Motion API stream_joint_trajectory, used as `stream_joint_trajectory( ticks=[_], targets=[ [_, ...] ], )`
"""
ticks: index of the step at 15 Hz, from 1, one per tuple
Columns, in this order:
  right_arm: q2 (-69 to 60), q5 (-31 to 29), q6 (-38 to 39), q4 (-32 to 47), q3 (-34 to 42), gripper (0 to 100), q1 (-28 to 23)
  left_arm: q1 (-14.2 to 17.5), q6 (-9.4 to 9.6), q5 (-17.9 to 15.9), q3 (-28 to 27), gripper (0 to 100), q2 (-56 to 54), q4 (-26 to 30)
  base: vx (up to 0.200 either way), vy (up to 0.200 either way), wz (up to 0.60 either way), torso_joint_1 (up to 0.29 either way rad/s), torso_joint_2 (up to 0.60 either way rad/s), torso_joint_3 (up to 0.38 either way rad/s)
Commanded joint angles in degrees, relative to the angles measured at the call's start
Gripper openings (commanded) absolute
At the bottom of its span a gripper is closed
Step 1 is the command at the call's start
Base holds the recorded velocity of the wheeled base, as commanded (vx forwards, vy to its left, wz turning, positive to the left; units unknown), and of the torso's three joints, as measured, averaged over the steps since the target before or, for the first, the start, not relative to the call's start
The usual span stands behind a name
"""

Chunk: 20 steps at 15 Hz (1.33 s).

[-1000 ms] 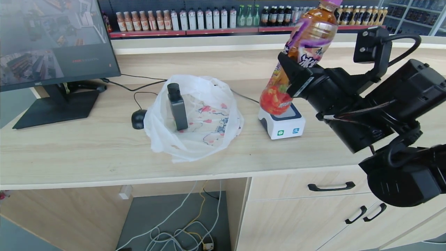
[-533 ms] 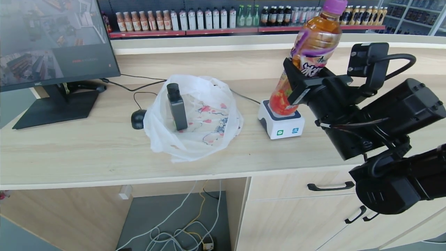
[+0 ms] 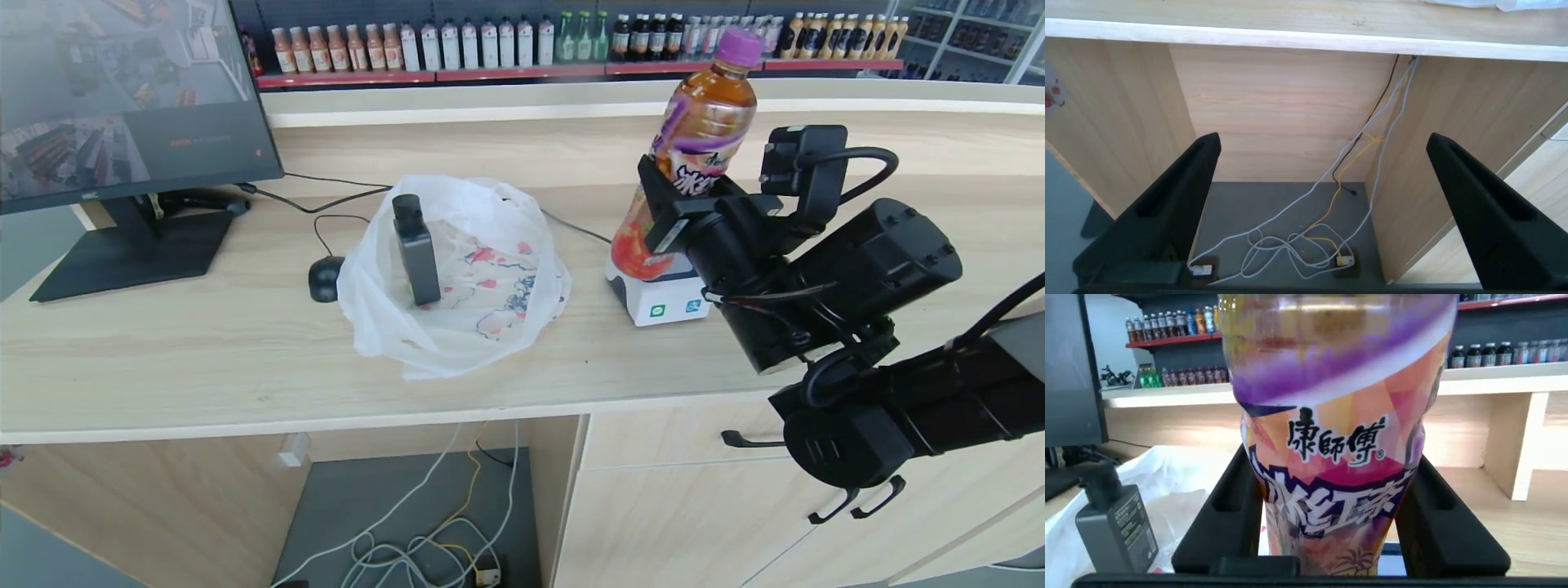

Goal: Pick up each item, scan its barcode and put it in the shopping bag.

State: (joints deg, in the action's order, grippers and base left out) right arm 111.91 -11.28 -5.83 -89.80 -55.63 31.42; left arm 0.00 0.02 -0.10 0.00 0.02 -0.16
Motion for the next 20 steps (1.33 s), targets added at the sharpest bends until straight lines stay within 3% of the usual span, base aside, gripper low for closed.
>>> stream_joint_trajectory(
  ticks=[1,14,20],
  targets=[
    [0.2,-0.1,0.0,0.0,0.3,0,0.0,0.0,-0.02,0.0,0.0,100,0.1,0.0,0.000,0.200,0.00,0.002,0.00,0.002],
    [-0.6,-1.6,1.1,-0.2,3.6,0,0.0,0.0,-0.02,0.0,0.0,100,0.1,0.0,0.000,0.200,0.00,0.004,0.00,0.002],
    [-0.6,-1.6,1.1,-0.2,5.4,0,-0.1,0.0,-0.02,0.0,0.0,100,0.1,0.0,0.000,0.000,0.00,0.000,0.00,0.000]
  ],
)
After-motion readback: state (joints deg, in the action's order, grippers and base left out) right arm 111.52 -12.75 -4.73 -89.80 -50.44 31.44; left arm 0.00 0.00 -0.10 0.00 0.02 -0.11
